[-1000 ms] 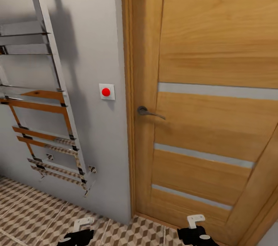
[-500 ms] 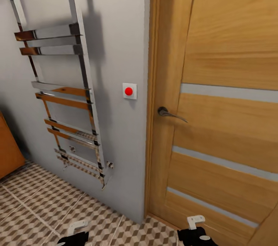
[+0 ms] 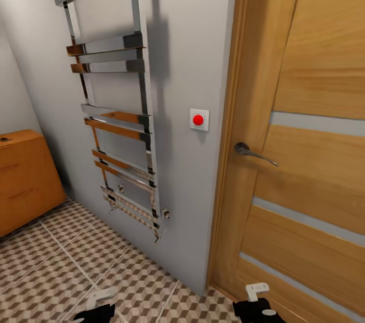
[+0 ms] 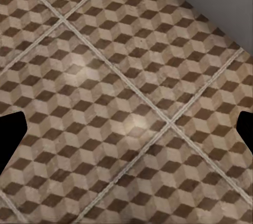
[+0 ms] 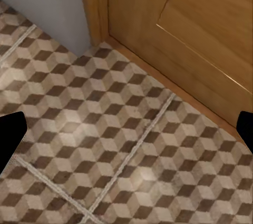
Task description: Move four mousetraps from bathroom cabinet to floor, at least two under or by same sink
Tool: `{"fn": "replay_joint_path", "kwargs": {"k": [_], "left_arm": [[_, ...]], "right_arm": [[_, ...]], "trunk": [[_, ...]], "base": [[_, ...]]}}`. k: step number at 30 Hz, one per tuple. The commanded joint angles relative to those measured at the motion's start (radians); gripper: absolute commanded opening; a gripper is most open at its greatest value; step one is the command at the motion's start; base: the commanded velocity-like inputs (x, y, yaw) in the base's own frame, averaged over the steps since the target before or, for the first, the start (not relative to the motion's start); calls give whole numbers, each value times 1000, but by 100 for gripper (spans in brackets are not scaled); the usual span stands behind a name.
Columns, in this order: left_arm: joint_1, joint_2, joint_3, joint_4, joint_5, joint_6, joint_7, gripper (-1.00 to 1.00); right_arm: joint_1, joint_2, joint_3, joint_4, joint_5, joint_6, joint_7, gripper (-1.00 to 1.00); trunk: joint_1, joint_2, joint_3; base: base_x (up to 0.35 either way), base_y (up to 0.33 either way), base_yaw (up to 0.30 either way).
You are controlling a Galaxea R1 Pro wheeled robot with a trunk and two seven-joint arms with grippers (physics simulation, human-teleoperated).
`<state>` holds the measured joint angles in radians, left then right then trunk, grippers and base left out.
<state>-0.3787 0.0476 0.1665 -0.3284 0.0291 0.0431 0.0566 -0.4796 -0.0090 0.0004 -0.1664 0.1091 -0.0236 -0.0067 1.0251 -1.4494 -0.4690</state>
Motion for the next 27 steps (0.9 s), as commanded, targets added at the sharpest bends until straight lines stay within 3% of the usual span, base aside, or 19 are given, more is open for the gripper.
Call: {"fn": "replay_joint_path", "kwargs": {"k": [1, 27], "left_arm": [[0, 0, 1, -1, 3, 4, 2, 100], [0, 3, 1, -1, 0, 4, 2, 100]], "right_arm": [[-1, 0, 0, 1, 10, -2, 0, 100], [-1, 0, 0, 1, 11, -2, 4, 100]], "trunk": [[0, -1, -1], [0, -1, -1]], "base": [[0, 0, 300], [0, 0, 300]]}}
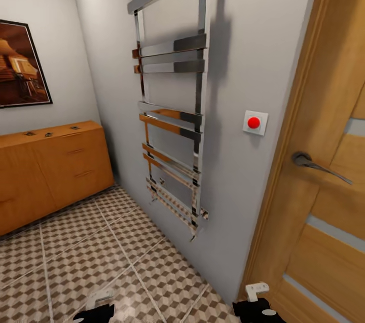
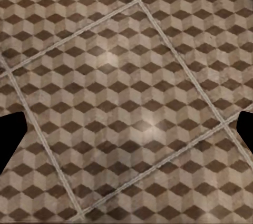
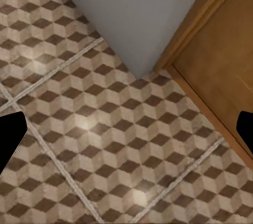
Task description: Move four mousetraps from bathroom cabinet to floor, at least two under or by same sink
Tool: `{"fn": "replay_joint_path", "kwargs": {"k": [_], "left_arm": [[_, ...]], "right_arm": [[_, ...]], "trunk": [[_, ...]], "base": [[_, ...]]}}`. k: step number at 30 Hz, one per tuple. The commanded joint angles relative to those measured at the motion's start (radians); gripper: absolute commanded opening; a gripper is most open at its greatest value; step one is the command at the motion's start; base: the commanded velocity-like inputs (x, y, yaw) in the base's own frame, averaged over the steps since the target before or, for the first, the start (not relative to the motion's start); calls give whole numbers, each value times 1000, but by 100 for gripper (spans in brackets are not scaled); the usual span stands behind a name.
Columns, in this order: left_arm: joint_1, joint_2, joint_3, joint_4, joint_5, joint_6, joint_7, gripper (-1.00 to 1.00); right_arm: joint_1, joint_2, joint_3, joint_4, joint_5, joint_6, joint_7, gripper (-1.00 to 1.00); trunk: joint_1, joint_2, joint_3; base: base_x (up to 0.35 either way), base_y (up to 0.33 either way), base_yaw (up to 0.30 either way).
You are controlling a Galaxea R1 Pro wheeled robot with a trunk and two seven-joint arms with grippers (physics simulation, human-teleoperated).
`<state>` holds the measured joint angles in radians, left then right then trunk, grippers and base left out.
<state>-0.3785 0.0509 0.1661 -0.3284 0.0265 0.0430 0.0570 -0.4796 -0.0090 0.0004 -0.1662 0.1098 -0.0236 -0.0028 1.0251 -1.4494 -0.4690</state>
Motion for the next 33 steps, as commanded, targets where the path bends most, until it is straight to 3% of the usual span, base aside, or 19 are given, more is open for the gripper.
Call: {"fn": "replay_joint_path", "kwargs": {"k": [1, 24, 33], "left_arm": [[0, 0, 1, -1, 3, 5, 2, 100], [0, -4, 1, -3, 7, 5, -5, 100], [-1, 0, 3, -3, 4, -18, 3, 100]], "right_arm": [[-1, 0, 0, 0, 10, -2, 0, 100], [-1, 0, 0, 0, 10, -2, 1, 100], [-1, 0, 0, -1, 10, -2, 1, 100]], "trunk": [[0, -1, -1], [0, -1, -1], [-35, 62, 27]], "base": [[0, 0, 300], [0, 0, 300], [0, 0, 300]]}}
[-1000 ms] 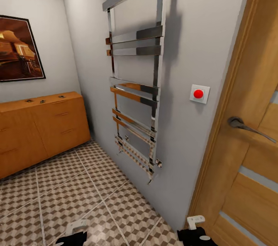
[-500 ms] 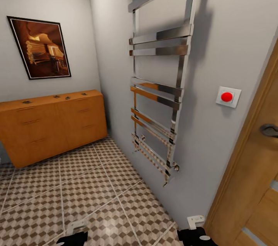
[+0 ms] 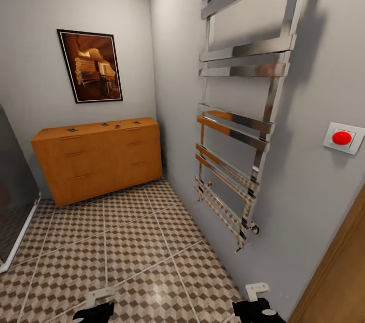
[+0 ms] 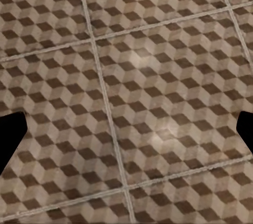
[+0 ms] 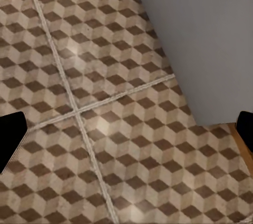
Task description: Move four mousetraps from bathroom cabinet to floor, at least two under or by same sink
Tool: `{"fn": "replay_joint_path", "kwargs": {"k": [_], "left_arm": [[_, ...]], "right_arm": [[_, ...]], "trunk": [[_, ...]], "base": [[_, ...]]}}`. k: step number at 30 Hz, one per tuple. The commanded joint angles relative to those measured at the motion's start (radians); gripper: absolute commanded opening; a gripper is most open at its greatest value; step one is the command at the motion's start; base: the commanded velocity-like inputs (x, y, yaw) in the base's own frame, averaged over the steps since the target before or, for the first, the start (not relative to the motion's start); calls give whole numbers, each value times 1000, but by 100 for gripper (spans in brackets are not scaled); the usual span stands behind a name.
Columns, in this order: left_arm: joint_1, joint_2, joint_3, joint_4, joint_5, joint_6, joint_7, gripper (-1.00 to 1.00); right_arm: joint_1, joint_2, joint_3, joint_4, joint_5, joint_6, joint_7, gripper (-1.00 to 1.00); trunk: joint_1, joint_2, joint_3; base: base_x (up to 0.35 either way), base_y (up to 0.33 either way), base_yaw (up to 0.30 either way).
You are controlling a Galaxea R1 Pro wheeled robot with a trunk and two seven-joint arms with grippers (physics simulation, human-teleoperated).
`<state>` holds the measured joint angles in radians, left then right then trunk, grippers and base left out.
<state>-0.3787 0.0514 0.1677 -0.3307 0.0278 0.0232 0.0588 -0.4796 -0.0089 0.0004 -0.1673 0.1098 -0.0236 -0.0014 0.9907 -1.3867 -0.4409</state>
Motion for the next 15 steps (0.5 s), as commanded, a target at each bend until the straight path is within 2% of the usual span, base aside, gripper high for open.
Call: {"fn": "replay_joint_path", "kwargs": {"k": [1, 15], "left_arm": [[0, 0, 1, -1, 3, 0, 2, 100], [0, -1, 1, -1, 3, -3, 3, 100]], "right_arm": [[0, 0, 0, 0, 10, -2, 0, 100], [0, 0, 0, 0, 10, -2, 0, 100]], "trunk": [[-4, 7, 2], [-58, 105, 46]], "base": [[0, 0, 300], [0, 0, 300]]}}
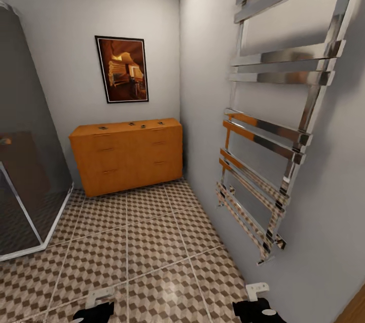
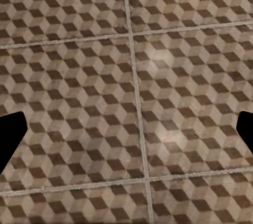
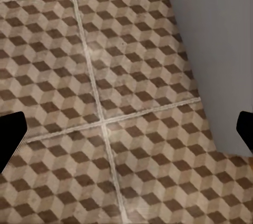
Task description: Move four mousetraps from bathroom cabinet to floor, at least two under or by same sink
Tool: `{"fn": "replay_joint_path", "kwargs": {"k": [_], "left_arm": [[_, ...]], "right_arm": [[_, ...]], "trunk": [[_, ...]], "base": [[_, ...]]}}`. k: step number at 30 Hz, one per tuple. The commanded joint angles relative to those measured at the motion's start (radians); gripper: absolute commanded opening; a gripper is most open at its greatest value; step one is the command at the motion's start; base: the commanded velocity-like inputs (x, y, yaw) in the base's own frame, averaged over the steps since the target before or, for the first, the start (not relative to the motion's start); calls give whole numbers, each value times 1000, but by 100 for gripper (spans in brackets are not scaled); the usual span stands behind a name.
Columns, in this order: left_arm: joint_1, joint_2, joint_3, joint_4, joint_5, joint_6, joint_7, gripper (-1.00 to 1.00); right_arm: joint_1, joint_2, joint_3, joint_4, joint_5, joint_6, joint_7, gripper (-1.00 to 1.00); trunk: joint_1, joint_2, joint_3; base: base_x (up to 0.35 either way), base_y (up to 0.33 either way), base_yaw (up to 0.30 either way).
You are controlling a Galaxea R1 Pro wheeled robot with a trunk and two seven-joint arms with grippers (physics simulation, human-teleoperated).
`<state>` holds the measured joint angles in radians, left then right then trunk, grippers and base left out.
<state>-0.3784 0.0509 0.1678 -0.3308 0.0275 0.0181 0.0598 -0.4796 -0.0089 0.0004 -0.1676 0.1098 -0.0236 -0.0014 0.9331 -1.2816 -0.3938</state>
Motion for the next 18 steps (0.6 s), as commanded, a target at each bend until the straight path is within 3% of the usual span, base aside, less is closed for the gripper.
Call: {"fn": "replay_joint_path", "kwargs": {"k": [1, 11, 18], "left_arm": [[-1, 0, 1, 0, 3, 2, 2, 100], [-1, 0, 1, 0, 3, 2, 2, 100], [-1, -1, 1, 0, 2, 2, 2, 100]], "right_arm": [[-1, 0, 0, 1, 10, -2, 0, 100], [-1, 0, 0, 1, 10, -2, 0, 100], [-1, 0, 0, 1, 10, -2, 0, 100]], "trunk": [[-4, 7, 2], [-42, 77, 33], [-69, 126, 55]], "base": [[0, 0, 300], [0, 0, 293], [0, 0, 92]]}}
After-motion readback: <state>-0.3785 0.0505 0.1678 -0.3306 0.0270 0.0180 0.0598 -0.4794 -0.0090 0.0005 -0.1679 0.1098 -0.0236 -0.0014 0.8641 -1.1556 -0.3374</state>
